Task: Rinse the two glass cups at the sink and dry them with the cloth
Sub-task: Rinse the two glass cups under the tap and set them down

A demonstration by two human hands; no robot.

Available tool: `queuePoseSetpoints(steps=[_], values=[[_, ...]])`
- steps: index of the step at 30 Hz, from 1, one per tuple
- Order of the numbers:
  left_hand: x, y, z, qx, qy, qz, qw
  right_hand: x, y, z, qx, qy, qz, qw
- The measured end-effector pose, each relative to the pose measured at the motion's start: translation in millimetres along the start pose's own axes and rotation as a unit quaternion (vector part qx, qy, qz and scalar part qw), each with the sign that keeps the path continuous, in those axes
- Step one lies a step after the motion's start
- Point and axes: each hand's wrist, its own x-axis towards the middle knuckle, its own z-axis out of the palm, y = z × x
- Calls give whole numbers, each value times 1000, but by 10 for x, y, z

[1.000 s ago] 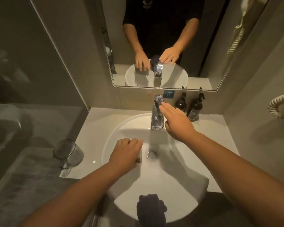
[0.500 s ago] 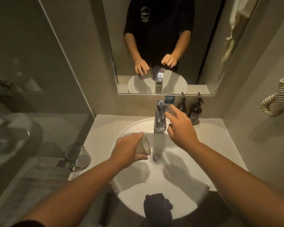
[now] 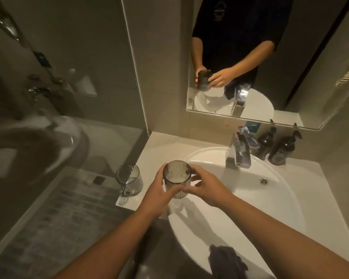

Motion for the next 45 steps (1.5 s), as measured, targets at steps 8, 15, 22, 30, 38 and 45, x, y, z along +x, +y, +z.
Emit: queuePoseSetpoints(steps=[8, 15, 22, 30, 38, 45], values=[[444, -337, -328, -26, 94, -57, 994, 808, -104, 329, -18, -27, -27, 999], [883, -692, -275, -17, 110, -94, 989, 1306, 95, 403, -104, -53, -29, 993], [989, -938, -189, 1, 132, -109, 985, 1577, 195, 478, -245, -117, -27, 962], [979, -935, -183, 20, 127, -127, 984, 1639, 266, 525, -279, -141, -17, 950], [332, -790, -239, 2, 48, -182, 982, 1297, 154, 289, -272, -81, -8, 959], [-391, -864, -738, -18, 254, -190, 948, 621, -116, 792, -169, -65, -59, 982]])
